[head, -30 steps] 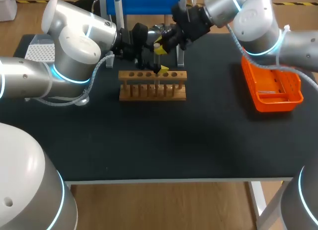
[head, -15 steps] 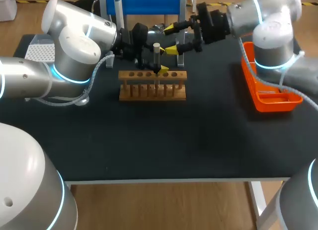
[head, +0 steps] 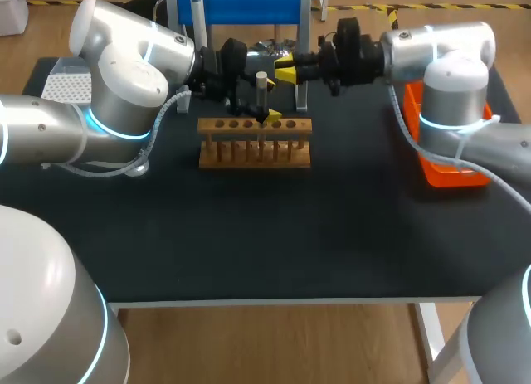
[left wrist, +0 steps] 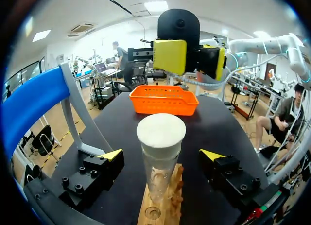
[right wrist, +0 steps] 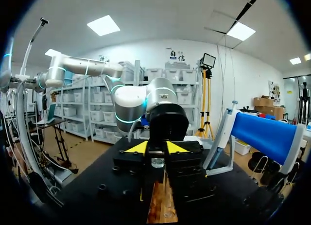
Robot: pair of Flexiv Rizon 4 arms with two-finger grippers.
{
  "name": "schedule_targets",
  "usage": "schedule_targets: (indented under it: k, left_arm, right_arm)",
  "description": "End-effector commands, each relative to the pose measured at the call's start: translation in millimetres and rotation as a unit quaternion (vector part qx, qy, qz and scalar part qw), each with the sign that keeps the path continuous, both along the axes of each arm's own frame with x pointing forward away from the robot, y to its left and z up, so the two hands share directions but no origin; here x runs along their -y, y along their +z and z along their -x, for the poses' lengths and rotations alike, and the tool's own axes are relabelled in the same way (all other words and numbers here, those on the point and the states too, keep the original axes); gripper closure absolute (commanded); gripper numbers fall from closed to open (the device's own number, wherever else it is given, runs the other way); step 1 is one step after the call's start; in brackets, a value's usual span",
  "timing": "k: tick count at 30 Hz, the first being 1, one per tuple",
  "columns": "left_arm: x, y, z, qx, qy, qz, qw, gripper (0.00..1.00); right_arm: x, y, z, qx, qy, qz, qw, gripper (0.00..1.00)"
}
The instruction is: Invert the test tube, pick up the pipette, mount the tip to pipette, aspirate from beaker and dispense into the tube, eject the tip, return the pipette, and cap with the stopper.
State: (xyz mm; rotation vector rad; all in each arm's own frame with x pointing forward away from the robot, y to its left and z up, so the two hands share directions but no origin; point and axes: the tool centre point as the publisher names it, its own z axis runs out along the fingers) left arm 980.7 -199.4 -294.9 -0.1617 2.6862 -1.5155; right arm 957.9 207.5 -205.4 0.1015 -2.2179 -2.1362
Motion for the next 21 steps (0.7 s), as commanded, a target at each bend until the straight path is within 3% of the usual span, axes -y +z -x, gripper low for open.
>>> schedule_targets:
  k: [1, 21]
  left_arm:
    - [0, 0.4, -1.4, -0.002, -0.002, -0.001, 1.000, 0.00]
    - [0, 0.4, -1.4, -0.002, -0.002, -0.001, 1.000, 0.00]
  right_arm:
    - [-7, -3, -8.6, -0.004, 0.009, -0.003, 1.000, 1.00]
    - [-28, -6, -12.6, -0.022, 0.024, 0.000, 0.999, 1.00]
